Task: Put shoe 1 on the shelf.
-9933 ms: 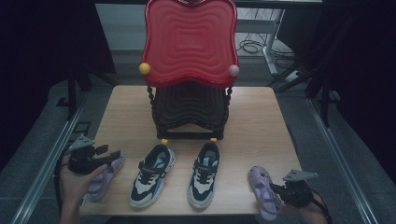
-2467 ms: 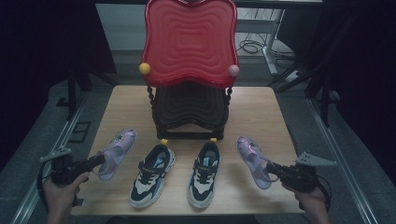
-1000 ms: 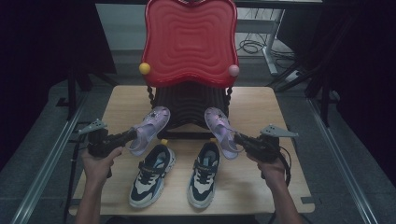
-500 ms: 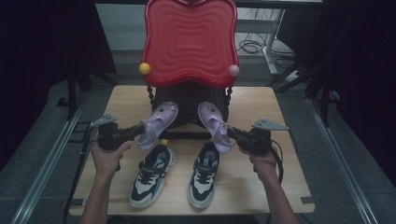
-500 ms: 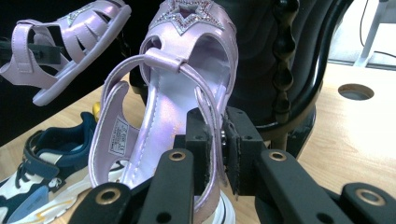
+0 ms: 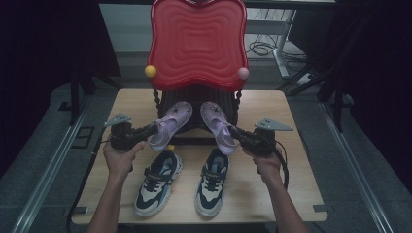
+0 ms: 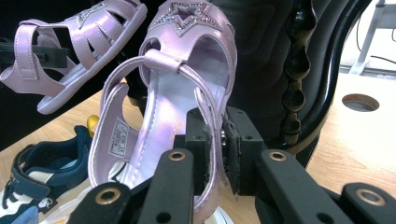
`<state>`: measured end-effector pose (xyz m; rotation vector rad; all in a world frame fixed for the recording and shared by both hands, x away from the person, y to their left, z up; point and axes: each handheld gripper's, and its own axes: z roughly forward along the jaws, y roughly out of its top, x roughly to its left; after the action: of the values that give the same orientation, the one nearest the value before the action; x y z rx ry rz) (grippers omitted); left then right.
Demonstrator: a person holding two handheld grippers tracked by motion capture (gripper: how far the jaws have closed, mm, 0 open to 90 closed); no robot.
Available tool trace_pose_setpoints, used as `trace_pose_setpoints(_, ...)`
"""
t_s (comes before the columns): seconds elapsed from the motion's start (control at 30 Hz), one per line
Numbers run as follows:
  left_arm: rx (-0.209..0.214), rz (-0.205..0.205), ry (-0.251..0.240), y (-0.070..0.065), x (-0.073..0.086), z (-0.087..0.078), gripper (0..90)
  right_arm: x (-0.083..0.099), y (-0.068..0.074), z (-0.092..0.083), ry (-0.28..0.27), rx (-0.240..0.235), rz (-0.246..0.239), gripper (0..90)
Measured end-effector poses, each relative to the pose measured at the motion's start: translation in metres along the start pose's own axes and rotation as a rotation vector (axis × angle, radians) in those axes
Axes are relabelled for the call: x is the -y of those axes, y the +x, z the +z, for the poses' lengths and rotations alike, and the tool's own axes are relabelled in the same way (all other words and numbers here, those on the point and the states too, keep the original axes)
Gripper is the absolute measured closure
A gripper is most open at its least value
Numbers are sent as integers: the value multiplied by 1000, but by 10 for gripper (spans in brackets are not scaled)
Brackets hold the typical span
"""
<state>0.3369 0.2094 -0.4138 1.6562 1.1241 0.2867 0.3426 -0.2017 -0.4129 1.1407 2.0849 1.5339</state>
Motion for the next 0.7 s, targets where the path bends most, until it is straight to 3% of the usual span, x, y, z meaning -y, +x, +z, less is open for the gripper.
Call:
trace_pose_setpoints(0.2, -11, -4, -14, -1, -3, 7, 807, -2, 0, 5, -11, 21, 16, 797)
trace_pose_setpoints(0.37, -28, -35, -48, -4, -4, 16, 807, -3, 2, 11, -32, 41, 36, 796)
trace_pose_setpoints(0.7, -66, -90, -101, -12, -3, 34, 806, 1, 13, 27, -125, 98, 104, 795)
